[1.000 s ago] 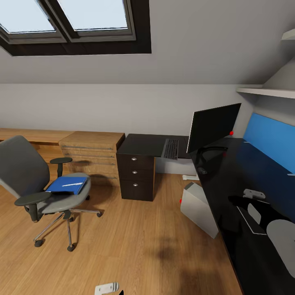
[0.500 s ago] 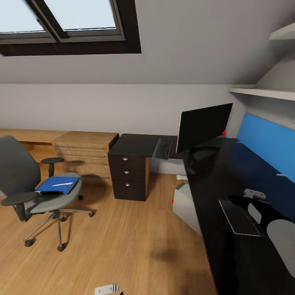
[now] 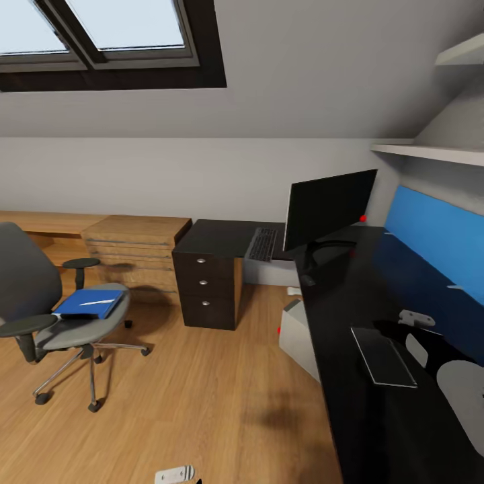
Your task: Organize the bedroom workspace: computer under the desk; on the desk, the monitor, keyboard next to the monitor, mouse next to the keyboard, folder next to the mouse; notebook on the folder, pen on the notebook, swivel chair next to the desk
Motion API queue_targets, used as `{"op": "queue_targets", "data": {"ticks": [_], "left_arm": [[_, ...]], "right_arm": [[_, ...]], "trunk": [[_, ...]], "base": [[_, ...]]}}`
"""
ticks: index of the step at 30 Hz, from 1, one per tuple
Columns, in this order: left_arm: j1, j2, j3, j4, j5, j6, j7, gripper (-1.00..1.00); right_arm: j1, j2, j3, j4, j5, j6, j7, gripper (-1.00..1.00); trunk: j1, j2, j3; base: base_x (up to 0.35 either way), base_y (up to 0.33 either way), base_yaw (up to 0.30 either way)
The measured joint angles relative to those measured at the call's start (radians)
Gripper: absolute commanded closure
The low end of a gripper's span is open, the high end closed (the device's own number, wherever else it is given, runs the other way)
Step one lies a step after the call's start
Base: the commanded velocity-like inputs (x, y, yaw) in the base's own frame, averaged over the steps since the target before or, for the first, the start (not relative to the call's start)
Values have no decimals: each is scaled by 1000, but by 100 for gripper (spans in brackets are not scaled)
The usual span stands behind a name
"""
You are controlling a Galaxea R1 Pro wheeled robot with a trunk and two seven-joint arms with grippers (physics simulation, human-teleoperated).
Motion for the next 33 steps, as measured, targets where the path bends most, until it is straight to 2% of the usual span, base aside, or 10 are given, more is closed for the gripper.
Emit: {"op": "queue_targets", "data": {"ticks": [11, 20, 24, 33], "left_arm": [[0, 4, 2, 0, 0, 0, 0, -100], [0, 6, 4, -1, 0, -1, 1, -100], [0, 6, 5, -3, 0, -2, 2, -100], [0, 6, 5, -3, 0, -29, 2, -100]], "right_arm": [[0, 1, 0, 1, 0, -2, 0, -100], [2, 12, 1, 3, 3, -4, 1, -100], [3, 16, 1, 3, 3, -4, 3, -100], [3, 21, 2, 3, 5, -4, 2, -100]], "trunk": [[0, 0, 0], [0, 0, 0], [0, 0, 0], [0, 0, 0]], "base": [[8, -243, 0], [17, -35, 0], [194, -1, 0], [55, 0, 0]]}}
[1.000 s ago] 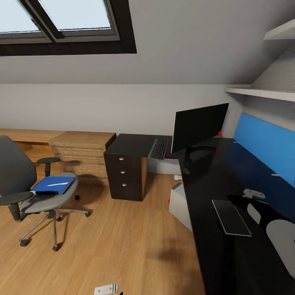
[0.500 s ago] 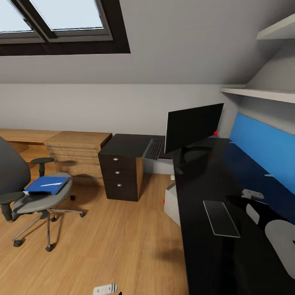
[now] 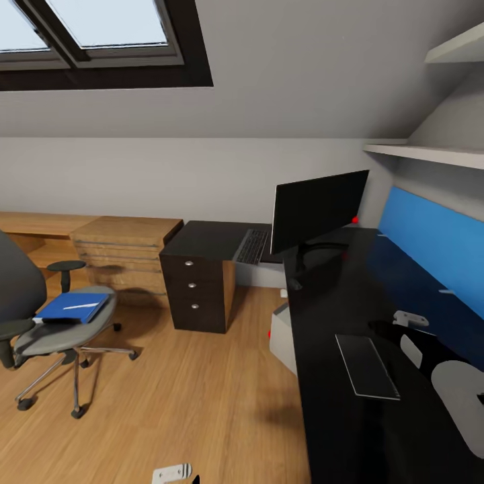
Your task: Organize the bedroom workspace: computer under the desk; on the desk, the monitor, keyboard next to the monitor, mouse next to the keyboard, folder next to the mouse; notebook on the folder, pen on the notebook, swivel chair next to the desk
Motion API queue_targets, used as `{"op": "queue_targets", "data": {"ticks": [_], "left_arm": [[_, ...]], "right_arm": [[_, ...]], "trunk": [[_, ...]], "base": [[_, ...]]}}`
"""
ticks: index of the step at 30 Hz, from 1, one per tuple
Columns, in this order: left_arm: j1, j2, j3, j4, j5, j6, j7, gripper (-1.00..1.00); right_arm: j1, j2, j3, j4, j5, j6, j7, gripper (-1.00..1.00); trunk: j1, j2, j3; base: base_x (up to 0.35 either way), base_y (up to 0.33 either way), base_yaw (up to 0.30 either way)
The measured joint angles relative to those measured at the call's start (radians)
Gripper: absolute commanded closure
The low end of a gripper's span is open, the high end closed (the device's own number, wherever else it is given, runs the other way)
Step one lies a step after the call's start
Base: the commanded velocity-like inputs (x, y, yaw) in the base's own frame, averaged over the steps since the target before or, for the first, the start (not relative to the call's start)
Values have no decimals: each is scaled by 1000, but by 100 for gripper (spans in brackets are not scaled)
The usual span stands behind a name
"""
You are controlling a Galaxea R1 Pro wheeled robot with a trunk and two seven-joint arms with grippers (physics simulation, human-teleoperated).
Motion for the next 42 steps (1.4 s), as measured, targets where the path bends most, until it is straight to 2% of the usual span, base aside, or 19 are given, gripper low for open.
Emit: {"op": "queue_targets", "data": {"ticks": [10, 16, 23, 29, 31, 35, 42], "left_arm": [[0, 0, 0, 1, 0, -2, 0, -100], [0, -1, 0, 1, 0, -2, 0, -100], [0, -1, 0, 1, 0, -2, 0, -100], [0, -1, 2, -2, 2, -5, 0, -100], [0, -1, 6, -5, 3, -5, 0, -100], [0, -2, 43, -12, 6, -37, 0, -100], [0, -3, 65, -29, 7, -64, 0, -100]], "right_arm": [[0, 1, 3, 0, 5, -1, 2, -100], [0, 2, 25, -8, 9, 0, -14, -100], [0, 4, 31, -33, 8, 6, -94, -100], [-1, 26, 41, -43, 9, 26, -127, -100], [-1, 29, 46, -44, 9, 29, -128, -100], [-2, 41, 58, -44, 7, 33, -126, -100], [-2, 54, 115, -45, 6, 36, -86, -100]], "trunk": [[0, 0, 0], [0, 0, 0], [0, 0, 0], [0, 0, 0], [0, 0, 0], [0, 0, 0], [0, 0, 0]], "base": [[46, 0, 0], [3, 0, 0], [0, 0, 0], [0, 0, 0], [0, 0, 0], [0, 0, 0], [0, 0, 0]]}}
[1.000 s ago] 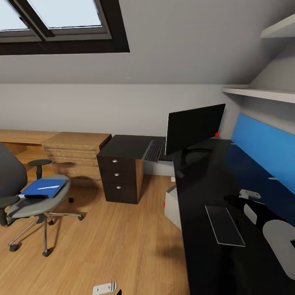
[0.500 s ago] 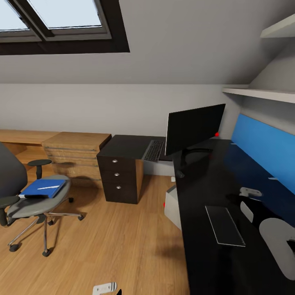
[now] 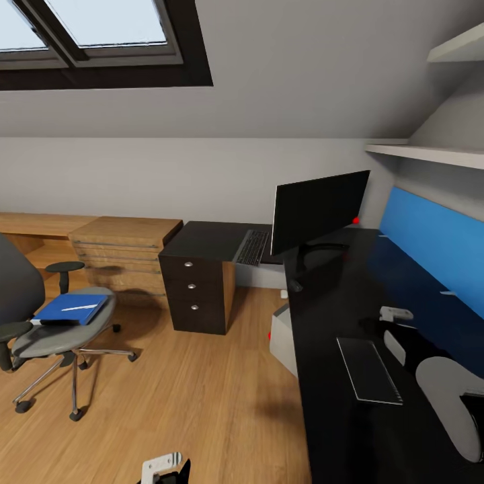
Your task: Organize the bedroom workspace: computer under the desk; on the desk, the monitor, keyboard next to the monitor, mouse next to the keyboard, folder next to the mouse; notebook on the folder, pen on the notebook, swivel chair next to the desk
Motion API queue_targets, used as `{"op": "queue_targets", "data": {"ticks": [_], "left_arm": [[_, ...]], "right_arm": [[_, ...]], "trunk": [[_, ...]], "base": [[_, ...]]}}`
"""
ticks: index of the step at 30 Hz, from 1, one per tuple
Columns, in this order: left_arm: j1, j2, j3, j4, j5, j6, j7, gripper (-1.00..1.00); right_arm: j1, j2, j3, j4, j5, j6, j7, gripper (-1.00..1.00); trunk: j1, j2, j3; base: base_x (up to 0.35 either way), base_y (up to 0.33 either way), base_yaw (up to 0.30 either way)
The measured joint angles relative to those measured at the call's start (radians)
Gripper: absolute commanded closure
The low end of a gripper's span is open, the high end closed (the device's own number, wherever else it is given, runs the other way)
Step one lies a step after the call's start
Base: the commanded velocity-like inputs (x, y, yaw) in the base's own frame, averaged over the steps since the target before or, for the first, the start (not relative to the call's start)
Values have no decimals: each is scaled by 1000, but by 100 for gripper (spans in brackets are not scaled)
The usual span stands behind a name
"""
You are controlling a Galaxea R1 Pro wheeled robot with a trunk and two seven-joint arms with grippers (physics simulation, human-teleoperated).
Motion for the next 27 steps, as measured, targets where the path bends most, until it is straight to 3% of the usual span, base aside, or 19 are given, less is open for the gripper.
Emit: {"op": "queue_targets", "data": {"ticks": [16, 27], "left_arm": [[0, 0, 1, -4, -1, -3, 0, -100], [0, 0, 1, -4, -1, -3, -2, -100]], "right_arm": [[0, 3, 11, -14, -10, -2, 11, -100], [0, 3, 9, -15, -10, -2, 12, -100]], "trunk": [[0, 0, 0], [0, 0, -13]], "base": [[0, 0, 0], [0, 0, 0]]}}
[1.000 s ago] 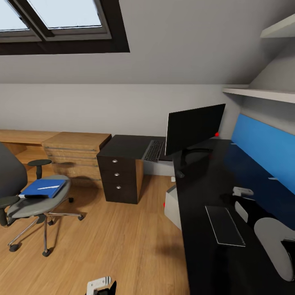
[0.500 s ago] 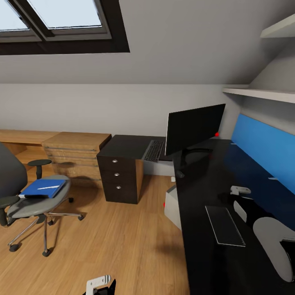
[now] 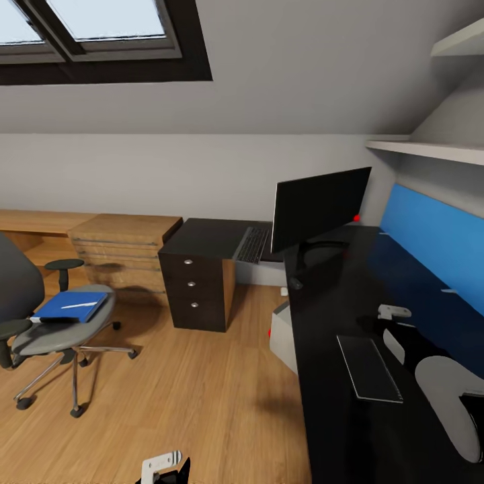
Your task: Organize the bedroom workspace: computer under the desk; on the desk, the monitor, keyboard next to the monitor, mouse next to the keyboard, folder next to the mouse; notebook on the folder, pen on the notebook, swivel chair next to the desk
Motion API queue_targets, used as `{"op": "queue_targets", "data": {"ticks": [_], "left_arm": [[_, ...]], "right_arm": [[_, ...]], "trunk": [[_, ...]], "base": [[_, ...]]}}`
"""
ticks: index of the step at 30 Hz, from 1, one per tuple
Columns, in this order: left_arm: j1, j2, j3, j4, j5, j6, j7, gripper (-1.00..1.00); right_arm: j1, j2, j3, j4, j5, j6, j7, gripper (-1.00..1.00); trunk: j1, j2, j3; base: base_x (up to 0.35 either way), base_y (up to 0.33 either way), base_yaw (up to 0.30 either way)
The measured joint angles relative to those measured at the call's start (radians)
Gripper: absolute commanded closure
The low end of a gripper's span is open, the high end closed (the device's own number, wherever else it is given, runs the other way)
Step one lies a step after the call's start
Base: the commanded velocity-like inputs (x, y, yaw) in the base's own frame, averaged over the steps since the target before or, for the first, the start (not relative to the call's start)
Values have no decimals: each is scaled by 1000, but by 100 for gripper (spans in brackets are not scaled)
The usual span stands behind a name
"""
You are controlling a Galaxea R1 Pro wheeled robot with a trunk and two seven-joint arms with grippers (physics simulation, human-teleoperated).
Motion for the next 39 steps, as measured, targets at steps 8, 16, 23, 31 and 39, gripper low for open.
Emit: {"op": "queue_targets", "data": {"ticks": [8, 16, 23, 31, 39], "left_arm": [[0, 0, 0, 0, 0, 0, 0, -100], [0, 0, 0, 0, 0, -1, 1, -100], [0, 0, 0, 0, 0, -1, 2, -100], [0, 0, 0, 0, 0, -1, 2, -100], [0, 0, 0, 0, 0, -1, 2, -100]], "right_arm": [[0, -1, 0, 0, 0, 0, 0, -100], [0, 0, 1, 4, 0, 0, 0, -100], [0, 1, 3, 7, 0, -1, -1, -100], [0, 1, 2, 8, 2, -2, -1, -100], [0, 2, 3, 9, 5, -1, -1, -100]], "trunk": [[0, 0, -12], [0, 0, -24], [0, 0, -35], [0, 0, -47], [0, 0, -60]], "base": [[0, 0, 0], [0, 0, 0], [0, 0, 0], [0, 0, 0], [0, 0, 0]]}}
